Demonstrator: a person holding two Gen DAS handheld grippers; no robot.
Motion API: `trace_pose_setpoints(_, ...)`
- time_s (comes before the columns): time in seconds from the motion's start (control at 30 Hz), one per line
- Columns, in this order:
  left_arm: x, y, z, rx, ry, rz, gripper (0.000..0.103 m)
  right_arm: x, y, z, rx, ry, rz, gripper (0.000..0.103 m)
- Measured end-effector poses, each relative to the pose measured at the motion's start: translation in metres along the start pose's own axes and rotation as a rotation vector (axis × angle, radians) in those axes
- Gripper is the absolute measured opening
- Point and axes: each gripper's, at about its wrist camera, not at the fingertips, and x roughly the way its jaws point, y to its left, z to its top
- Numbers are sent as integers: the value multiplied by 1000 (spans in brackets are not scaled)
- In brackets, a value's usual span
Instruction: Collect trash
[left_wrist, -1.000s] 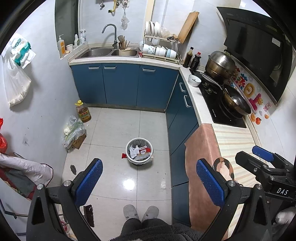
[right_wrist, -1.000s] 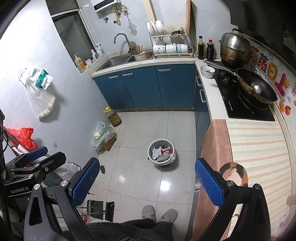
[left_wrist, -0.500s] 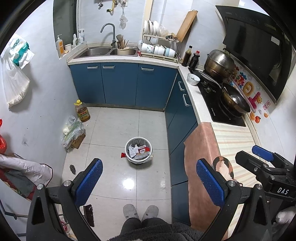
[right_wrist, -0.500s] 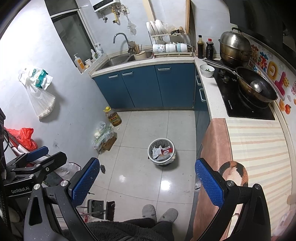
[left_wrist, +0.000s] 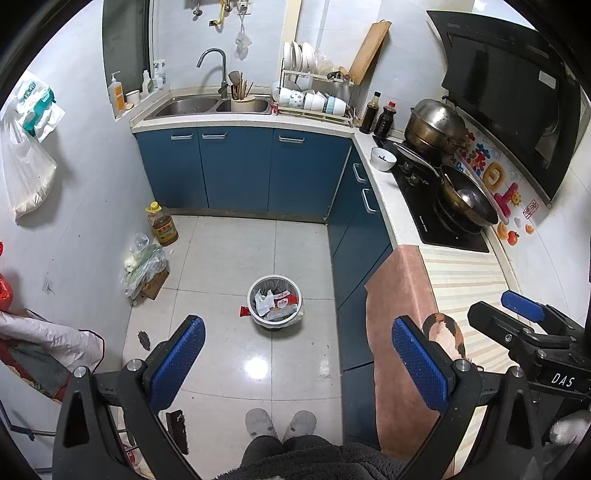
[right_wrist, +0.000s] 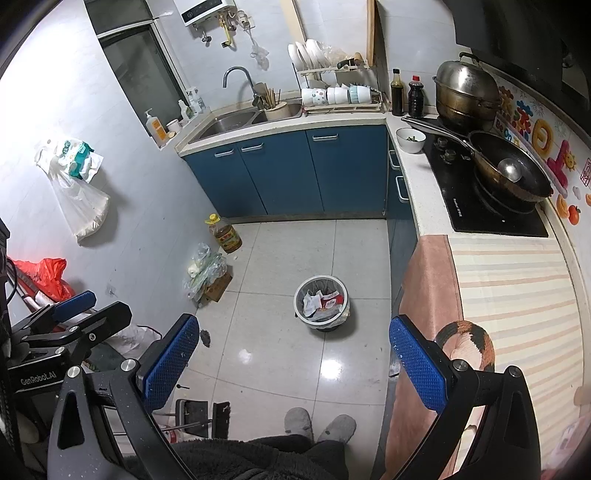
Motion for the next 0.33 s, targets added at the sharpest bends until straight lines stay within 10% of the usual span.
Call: trace_pose_setpoints(0.33, -5, 1, 7, 11, -12, -13, 103, 0, 0, 0, 4, 1, 1, 103)
